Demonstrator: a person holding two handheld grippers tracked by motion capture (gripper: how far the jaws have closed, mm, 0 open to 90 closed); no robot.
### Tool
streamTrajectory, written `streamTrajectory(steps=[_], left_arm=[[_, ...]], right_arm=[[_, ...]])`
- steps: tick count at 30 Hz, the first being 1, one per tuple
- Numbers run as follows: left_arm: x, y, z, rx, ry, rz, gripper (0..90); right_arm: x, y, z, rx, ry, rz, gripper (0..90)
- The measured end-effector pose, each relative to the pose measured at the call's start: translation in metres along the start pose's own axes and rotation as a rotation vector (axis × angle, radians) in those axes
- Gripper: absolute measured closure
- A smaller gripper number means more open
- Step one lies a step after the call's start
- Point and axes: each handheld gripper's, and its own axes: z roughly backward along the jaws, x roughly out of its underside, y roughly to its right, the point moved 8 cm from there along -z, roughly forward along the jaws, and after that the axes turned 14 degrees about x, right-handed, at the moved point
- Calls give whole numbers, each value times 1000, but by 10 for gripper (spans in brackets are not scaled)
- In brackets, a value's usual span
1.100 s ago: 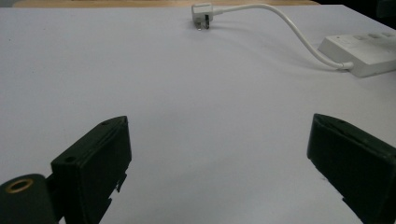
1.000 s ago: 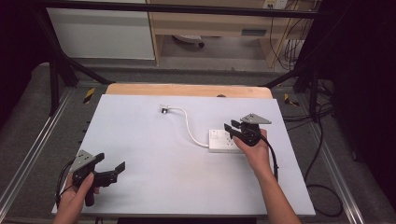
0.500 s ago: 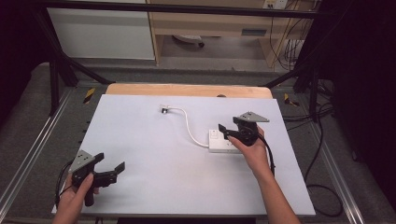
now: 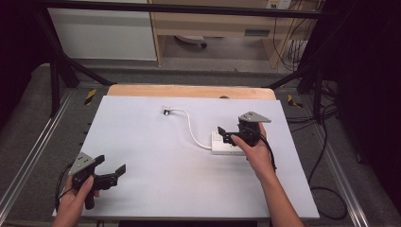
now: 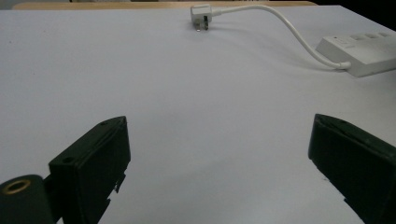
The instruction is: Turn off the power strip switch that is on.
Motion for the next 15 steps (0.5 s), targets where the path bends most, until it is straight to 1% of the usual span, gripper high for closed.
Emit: streamTrajectory(steps=[5, 8, 13, 14, 15], left_arm=[[0, 0, 0, -1, -2, -4, 56], [0, -1, 0, -2, -1, -2, 56], [0, 0, 0, 0, 1, -1, 55], [0, 0, 0, -1, 1, -1, 56], [0, 0, 0, 1, 2, -2, 55]], right_arm=[[-2, 2, 1, 21, 15, -2, 43], [-4, 4, 2, 43, 27, -5, 54], [-7, 5, 8, 22, 33, -14, 43], [-9, 4, 9, 19, 36, -22, 40], [-10, 5, 11, 16, 39, -19, 34]])
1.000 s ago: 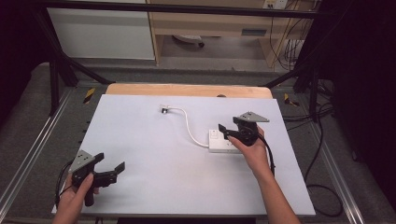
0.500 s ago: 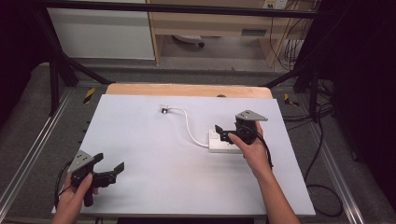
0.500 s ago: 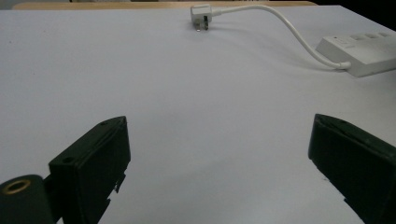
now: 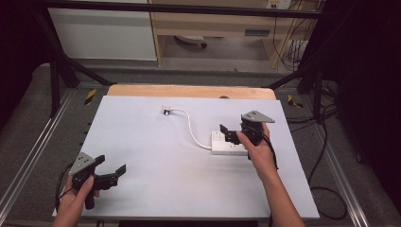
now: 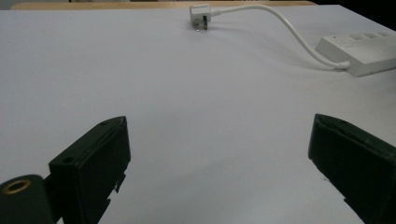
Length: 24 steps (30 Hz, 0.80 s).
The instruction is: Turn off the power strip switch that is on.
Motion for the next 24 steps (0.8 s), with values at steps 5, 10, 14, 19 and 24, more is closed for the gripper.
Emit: streamTrajectory(steps=[5, 10, 14, 19, 24], left_arm=[[0, 0, 0, 1, 1, 0, 55], [0, 1, 0, 1, 1, 1, 55], [0, 0, 0, 1, 2, 2, 55], [-1, 0, 0, 1, 2, -1, 55], [-1, 0, 0, 1, 2, -2, 55]], right_arm=[[-5, 1, 8, -8, 18, -2, 22], [-11, 3, 15, -25, 36, -3, 22], [-15, 4, 19, -33, 54, -10, 24], [-19, 5, 25, -34, 71, -12, 26], [-21, 9, 29, -23, 81, -21, 28]])
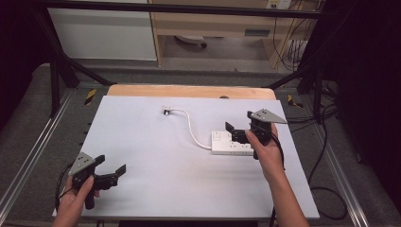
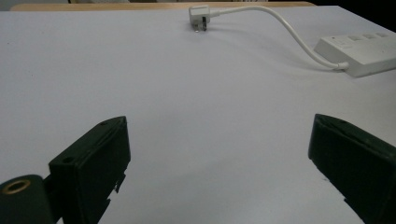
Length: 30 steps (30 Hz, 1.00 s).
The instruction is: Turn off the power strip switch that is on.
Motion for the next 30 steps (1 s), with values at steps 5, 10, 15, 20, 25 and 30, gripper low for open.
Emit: streamTrajectory(steps=[5, 10, 15, 20, 25, 30], left_arm=[[0, 0, 0, 2, 1, 2, 55], [0, 1, 0, 2, 3, 3, 55], [0, 0, 1, 2, 3, -2, 55], [-1, 0, 1, -1, 4, 1, 55], [-1, 0, 1, -2, 7, 1, 55], [-2, -3, 3, -16, 13, 4, 55]], right_arm=[[-2, 5, 6, -2, 7, -8, 37], [-5, 9, 14, 0, 17, -10, 45], [-7, 14, 22, -5, 25, -18, 81], [-8, 20, 31, -18, 25, -35, 81], [-5, 27, 39, -13, 21, -34, 89], [-2, 33, 46, -9, 22, -36, 96]])
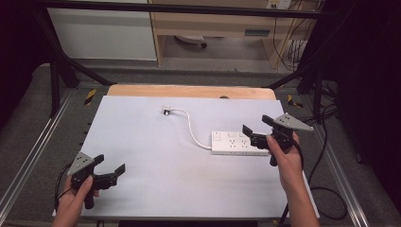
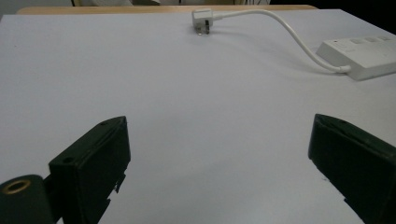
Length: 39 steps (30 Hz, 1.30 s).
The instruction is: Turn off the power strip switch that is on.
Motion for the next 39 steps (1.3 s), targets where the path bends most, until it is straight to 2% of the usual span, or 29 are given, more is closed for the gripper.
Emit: streamTrajectory(steps=[9, 15, 23, 32, 39], left_arm=[[0, 1, 0, 4, 4, 1, 55], [-1, 1, 0, 5, 4, 0, 56], [-1, 2, 0, 8, 3, -3, 57], [0, 2, 0, 9, 0, -9, 58], [0, 3, 0, 11, -4, -12, 58]], right_arm=[[10, 10, 13, 14, 3, 10, 97], [15, 14, 21, 10, 22, 5, 64], [23, 22, 31, 41, 42, 9, 30], [48, 32, 37, 86, 43, 22, 22], [76, 30, 33, 58, -18, 9, 22]])
